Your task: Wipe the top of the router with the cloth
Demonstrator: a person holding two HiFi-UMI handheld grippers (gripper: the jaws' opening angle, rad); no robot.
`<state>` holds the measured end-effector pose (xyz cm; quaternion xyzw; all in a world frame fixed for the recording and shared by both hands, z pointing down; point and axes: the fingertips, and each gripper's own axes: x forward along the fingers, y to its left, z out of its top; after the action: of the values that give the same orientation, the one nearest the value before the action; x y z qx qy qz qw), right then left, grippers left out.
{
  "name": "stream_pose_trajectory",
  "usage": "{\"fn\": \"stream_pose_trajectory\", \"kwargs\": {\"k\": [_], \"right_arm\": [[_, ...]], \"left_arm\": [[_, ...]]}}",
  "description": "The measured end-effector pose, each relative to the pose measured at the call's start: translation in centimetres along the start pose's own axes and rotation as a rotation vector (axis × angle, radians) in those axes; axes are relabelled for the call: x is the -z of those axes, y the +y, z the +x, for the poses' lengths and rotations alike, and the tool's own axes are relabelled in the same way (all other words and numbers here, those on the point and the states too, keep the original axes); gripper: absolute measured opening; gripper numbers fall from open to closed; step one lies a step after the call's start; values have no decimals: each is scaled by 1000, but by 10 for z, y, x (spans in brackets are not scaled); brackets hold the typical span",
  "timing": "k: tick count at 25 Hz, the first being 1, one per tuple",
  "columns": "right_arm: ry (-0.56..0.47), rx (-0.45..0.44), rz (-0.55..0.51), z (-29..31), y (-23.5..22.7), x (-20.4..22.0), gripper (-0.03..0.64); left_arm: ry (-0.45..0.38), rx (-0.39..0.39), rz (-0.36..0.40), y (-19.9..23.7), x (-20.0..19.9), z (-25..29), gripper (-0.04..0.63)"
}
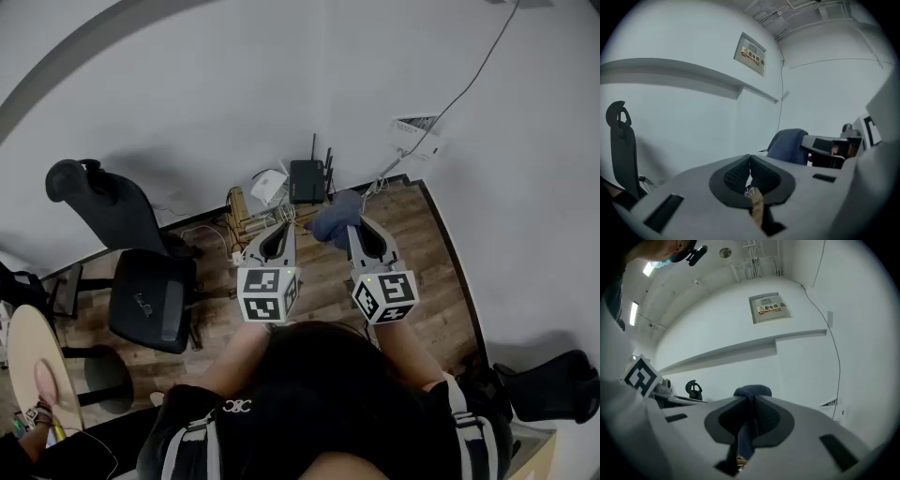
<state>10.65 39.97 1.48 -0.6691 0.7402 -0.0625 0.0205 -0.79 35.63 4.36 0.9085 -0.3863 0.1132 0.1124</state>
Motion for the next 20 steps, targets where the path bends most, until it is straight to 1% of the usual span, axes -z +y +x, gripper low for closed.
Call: {"fn": "stream_pose_trajectory", "kwargs": {"k": [7, 14, 20], "right_arm": [[-1, 0, 10, -8, 0, 3, 21], [13, -23, 5, -3, 14, 9, 21], [11, -28, -7, 4, 26, 10, 21]], "left_arm": [[-4, -12, 2, -3, 0, -12, 3], [7, -12, -3, 3, 7, -17, 3], [-7, -4, -2, 13, 6, -21, 3]]}}
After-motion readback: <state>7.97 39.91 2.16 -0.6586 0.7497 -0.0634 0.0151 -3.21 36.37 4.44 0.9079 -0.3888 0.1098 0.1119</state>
